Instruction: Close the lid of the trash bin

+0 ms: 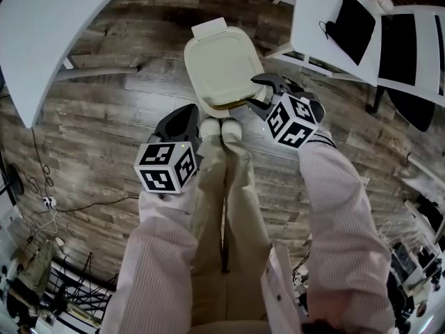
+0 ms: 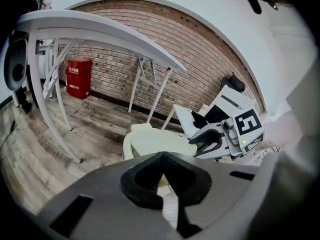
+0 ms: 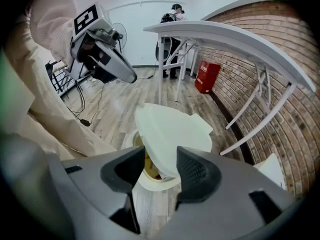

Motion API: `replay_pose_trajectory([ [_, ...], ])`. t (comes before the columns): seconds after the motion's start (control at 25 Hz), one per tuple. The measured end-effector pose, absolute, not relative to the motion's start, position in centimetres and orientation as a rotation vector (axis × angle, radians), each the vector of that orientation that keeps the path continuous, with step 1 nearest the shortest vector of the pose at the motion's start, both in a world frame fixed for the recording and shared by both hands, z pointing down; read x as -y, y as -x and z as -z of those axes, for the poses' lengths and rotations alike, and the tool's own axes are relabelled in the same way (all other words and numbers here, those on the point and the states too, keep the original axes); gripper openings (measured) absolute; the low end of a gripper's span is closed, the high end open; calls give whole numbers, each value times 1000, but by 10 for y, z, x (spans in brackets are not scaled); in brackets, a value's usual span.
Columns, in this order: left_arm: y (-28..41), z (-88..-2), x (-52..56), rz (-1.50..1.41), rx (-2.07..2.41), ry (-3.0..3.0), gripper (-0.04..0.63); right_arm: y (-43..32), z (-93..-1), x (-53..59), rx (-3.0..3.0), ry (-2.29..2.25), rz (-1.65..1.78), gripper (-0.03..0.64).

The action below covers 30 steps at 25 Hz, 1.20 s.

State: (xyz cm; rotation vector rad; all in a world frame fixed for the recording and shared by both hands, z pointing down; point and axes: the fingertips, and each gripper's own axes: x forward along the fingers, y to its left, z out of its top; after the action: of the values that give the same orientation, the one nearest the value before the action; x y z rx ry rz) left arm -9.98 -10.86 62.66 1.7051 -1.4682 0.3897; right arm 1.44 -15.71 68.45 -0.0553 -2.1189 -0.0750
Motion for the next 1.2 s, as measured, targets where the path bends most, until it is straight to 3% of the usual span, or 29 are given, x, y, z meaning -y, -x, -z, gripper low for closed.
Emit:
replay_pose_trajectory([
  [0.8, 92, -661, 102, -431, 1409, -1681, -6, -22, -718, 146, 2161, -17, -216, 183],
  [1.04, 88, -672, 101, -461, 1383, -1684, -6, -22, -726, 155, 2229, -169, -533, 178],
  [1.2, 87, -677, 102, -460, 1373, -1683, -6, -25, -734, 162, 2228, -262, -601, 114],
])
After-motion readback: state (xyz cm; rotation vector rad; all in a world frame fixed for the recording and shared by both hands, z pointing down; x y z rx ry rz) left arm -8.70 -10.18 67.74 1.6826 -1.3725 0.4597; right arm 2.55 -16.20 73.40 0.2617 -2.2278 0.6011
